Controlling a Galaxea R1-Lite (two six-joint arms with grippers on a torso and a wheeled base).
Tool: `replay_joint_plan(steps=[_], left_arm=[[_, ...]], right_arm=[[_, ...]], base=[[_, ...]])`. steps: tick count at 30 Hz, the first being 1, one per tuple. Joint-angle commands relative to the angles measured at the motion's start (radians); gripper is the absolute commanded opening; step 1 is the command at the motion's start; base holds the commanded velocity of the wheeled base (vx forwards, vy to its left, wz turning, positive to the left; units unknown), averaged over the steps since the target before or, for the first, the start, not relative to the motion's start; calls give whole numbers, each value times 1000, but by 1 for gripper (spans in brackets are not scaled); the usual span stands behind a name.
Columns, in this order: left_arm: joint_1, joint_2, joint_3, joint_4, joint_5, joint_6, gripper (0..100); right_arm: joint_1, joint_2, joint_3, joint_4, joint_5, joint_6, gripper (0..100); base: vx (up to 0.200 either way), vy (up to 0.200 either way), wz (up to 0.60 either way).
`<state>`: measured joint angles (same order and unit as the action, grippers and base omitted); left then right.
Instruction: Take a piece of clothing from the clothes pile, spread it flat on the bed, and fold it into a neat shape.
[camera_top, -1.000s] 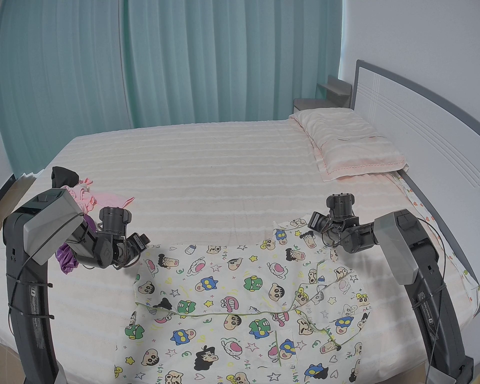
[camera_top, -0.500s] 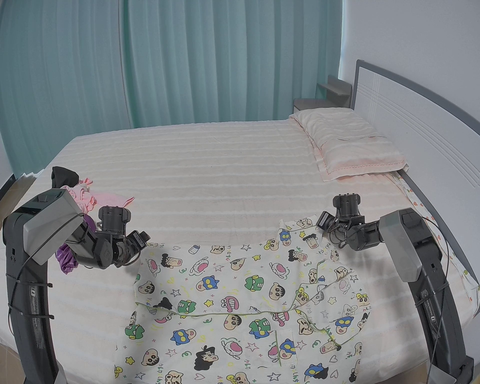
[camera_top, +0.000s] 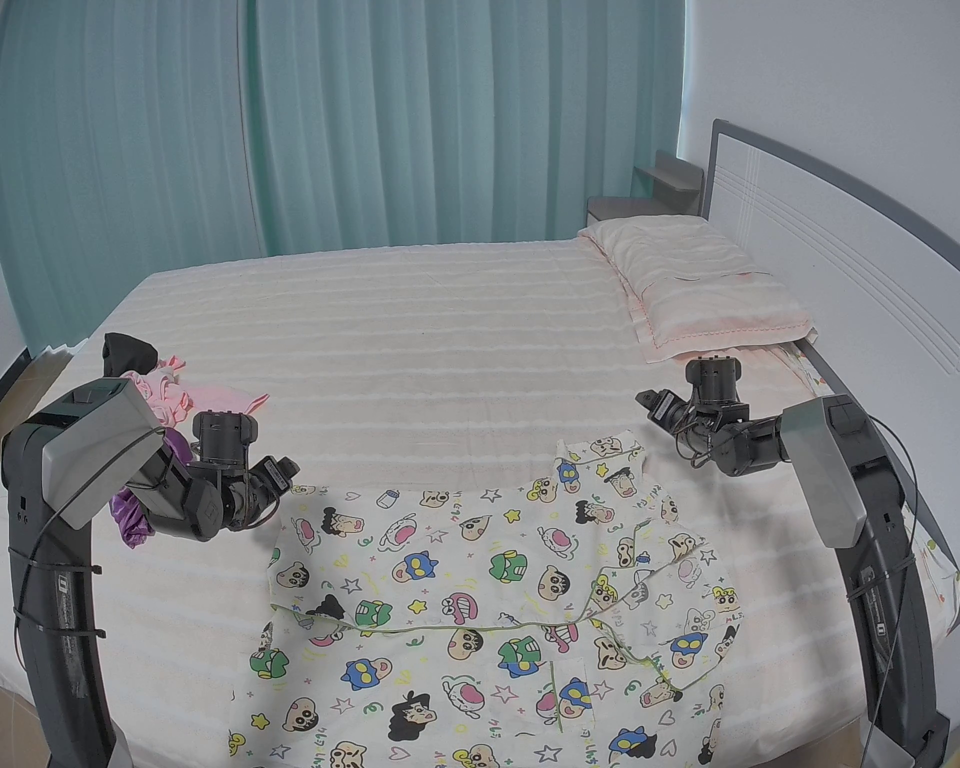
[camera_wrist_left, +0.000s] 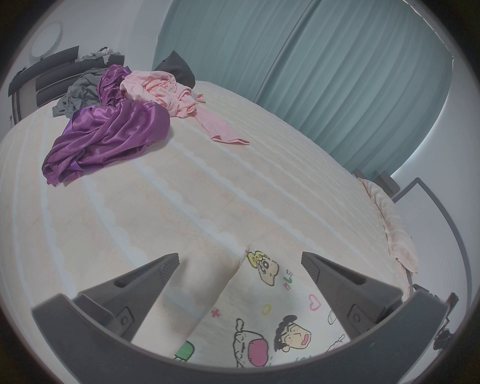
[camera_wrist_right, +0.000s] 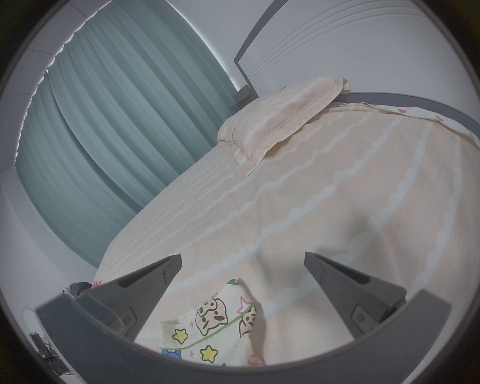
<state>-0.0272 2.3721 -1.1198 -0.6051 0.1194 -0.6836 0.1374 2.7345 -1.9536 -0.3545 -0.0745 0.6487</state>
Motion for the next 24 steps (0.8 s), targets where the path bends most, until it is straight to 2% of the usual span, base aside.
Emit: replay_joint_plan(steps=[1,2,4,14,18,24], left_arm=[[7,-114,35,5,-43,-1,100],[7,-119,40,4,-46,-1,100],[1,-156,78,1,-58,-1,100],[-37,-307,241,-2,-87,-7,100],[-74,-375,324,-4,-90,-13,100],[-148,-490,453,-4,-90,-85,100]], right_arm=[[-36,-266,394,-81,84,-14,100],[-38,-275,414,-90,87,-17,100],[-45,-361,588,-173,110,-54,100],[-71,-679,1180,-426,191,-78,100],[-71,-769,1355,-511,208,-77,100],[-65,-845,1562,-640,211,-67,100]], base=[[0,0,0],[0,0,0],[0,0,0],[-200,0,0],[-200,0,0],[-200,0,0]])
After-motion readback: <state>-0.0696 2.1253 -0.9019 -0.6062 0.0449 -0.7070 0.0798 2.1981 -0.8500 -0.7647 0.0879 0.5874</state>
